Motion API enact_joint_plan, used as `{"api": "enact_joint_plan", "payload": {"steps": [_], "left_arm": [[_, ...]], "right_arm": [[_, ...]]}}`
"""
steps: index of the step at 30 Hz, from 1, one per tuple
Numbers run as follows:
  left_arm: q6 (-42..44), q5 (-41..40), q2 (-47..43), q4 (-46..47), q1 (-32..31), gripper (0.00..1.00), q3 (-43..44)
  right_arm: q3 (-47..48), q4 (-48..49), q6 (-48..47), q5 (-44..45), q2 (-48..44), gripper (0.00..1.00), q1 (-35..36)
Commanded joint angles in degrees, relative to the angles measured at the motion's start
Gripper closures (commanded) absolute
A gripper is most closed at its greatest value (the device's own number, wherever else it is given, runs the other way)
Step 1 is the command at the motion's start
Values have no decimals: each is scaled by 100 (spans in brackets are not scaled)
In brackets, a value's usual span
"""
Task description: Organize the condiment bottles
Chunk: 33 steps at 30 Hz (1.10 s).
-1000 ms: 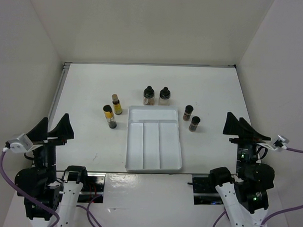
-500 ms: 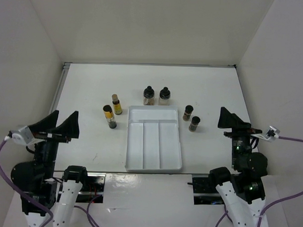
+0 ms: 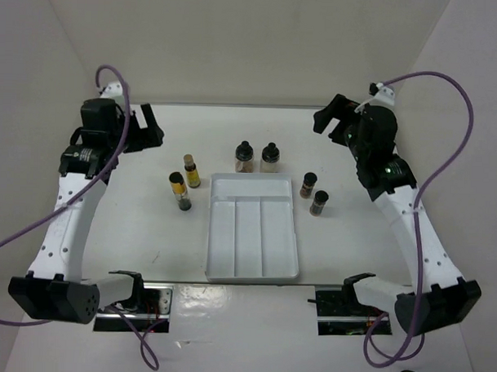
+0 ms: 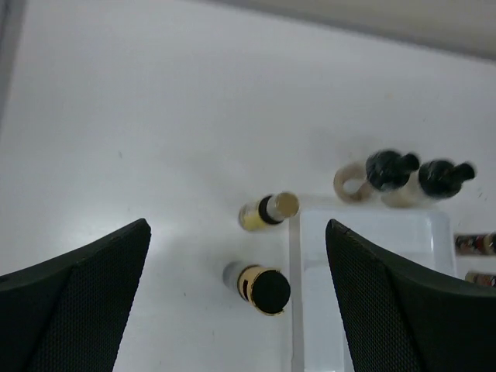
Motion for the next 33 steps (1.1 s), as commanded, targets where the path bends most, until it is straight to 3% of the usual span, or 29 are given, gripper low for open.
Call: {"api": "enact_joint_plan", "payload": {"steps": [1,6,23,27,29,33], "left_arm": [[160,529,102,-754,-24,0,-56],[222,671,-627,-401,-24,0,-716],[345,1206,-919,-322,-24,0,-1332],[345,1356,-919,-190,-76,0,-1595],[345,1356,-866,-190,-129,0,-1665],[397,726,-647,-190,-357,0,-1728]], "right_arm": [[907,-1009,-383,-350,623,2,-15],[1005,-1248,-436,-482,1160,2,-15],[346,-1073,-558,-912,1126,2,152],[215,-819,-734,-1167,1073,2,667],[162,-713,-735,-730,1073,2,1055],[371,-817,-840,-385,1564,2,1470]]}}
